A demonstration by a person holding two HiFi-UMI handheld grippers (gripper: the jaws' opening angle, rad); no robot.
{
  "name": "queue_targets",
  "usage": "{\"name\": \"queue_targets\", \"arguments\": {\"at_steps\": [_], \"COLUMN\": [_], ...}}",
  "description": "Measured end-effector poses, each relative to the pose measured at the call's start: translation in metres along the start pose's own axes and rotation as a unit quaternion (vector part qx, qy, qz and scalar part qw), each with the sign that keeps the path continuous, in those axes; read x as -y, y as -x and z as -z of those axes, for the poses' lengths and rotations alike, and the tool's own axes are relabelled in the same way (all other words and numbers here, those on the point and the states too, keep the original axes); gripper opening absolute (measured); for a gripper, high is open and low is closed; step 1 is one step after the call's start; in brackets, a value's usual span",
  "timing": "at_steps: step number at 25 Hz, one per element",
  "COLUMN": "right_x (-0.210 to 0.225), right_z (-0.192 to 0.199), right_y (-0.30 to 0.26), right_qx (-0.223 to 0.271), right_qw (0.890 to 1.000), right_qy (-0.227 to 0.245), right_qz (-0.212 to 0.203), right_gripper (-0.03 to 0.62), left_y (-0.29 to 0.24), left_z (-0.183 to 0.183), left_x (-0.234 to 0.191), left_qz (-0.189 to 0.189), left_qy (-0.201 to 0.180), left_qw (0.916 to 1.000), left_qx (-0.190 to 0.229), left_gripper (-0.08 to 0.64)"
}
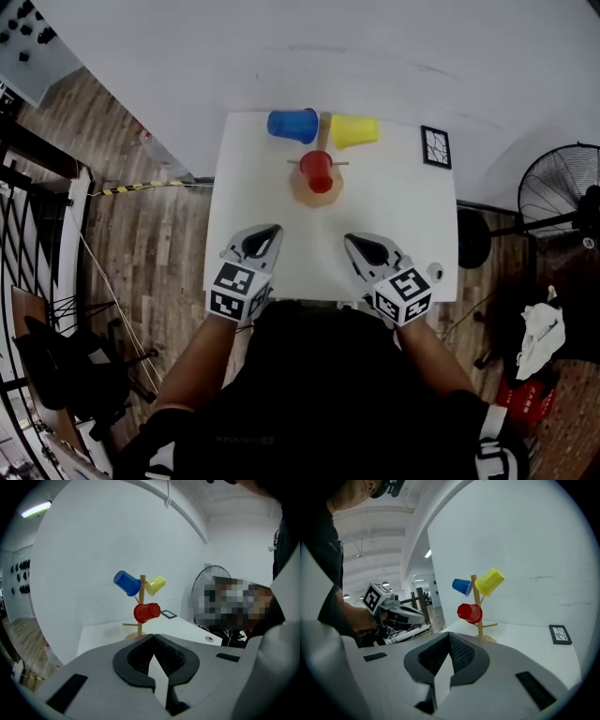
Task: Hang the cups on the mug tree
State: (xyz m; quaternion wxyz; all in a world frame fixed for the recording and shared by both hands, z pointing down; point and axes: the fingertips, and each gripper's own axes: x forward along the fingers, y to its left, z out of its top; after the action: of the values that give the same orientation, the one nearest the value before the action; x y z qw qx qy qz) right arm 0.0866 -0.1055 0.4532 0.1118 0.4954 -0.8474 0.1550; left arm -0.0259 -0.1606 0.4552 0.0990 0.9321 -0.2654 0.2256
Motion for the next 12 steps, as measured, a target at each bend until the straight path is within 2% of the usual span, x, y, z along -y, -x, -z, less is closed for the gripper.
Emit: {"name": "queue_targets", "arguments": {"at_steps": [12], "right_x": [0.002], "right_z": [0.008], "right_y": [0.003], "right_qx": [-0.001], "right_qw": [1.000], "right_qy": [-0.021], "right_qz": [0.013], "right_gripper": [0.006], "left_y": [-0.008], "left_z": [-0.002], "left_x": [0.015], "left_qz": [0.021], "left_qy": [-0.006], "left_qw": [0.9998], "left_qx": [-0.003], "left_gripper": [0.018]}}
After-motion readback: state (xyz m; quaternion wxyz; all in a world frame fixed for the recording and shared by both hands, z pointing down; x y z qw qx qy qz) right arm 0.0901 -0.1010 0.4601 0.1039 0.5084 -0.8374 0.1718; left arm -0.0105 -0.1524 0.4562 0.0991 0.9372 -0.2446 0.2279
